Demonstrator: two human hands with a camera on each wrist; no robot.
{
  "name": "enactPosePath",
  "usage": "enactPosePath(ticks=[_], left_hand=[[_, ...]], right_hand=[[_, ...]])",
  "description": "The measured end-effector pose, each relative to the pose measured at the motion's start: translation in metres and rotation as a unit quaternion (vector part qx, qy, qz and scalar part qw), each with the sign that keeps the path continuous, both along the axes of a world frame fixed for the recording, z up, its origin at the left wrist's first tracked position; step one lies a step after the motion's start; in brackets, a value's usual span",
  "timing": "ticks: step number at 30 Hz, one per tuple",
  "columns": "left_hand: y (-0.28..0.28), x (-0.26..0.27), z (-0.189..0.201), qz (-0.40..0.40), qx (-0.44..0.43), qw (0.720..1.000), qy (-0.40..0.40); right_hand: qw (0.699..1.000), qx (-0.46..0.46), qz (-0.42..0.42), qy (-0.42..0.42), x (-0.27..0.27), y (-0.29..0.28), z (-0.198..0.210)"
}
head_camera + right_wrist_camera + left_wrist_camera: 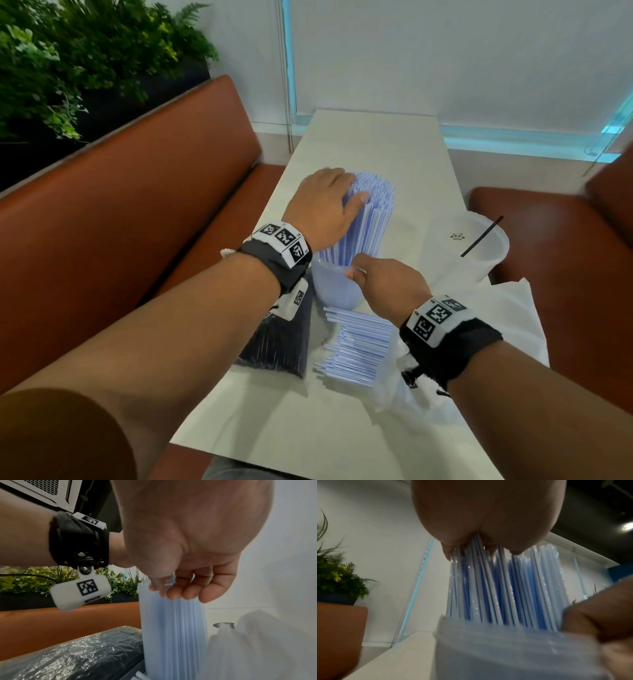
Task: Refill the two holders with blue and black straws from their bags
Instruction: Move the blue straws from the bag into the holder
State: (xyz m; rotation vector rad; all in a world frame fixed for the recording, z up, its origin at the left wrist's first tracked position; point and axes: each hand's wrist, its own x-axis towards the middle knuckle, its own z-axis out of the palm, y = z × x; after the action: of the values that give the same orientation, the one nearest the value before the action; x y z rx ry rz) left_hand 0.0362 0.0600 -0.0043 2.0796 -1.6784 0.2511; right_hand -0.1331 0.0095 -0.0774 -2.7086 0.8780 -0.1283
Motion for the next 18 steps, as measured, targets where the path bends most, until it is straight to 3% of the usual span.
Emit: enactPosePath(ticks=[4, 7, 9, 13, 15, 18], left_hand=[[0.000, 0.005, 0.003, 0.024, -0.048, 0.999, 0.001], [0.000, 0.002, 0.003, 0.038, 0.023, 0.998, -0.050], [0.001, 0.002, 0.008, 0.037, 0.036, 0.998, -0.020], [0.020, 0.003, 0.025, 0.041, -0.094, 0.994, 0.019], [0.035, -0.001, 0.026, 0.033, -0.186, 0.981, 0.051], [0.064, -0.015, 0.016, 0.023, -0.271, 0.959, 0.085]], right_hand=[[1.000, 0.001, -0.009, -0.002, 0.002, 0.000, -0.002], [1.000, 0.009, -0.003, -0.009, 0.001, 0.002, 0.000], [1.000, 0.000, 0.010, -0.028, -0.004, 0.003, 0.001], [0.988, -0.076, -0.040, -0.131, -0.025, 0.013, -0.002], [0.986, -0.088, -0.115, -0.077, -0.039, 0.011, -0.008], [0.976, -0.011, -0.189, 0.109, -0.056, 0.004, -0.019]])
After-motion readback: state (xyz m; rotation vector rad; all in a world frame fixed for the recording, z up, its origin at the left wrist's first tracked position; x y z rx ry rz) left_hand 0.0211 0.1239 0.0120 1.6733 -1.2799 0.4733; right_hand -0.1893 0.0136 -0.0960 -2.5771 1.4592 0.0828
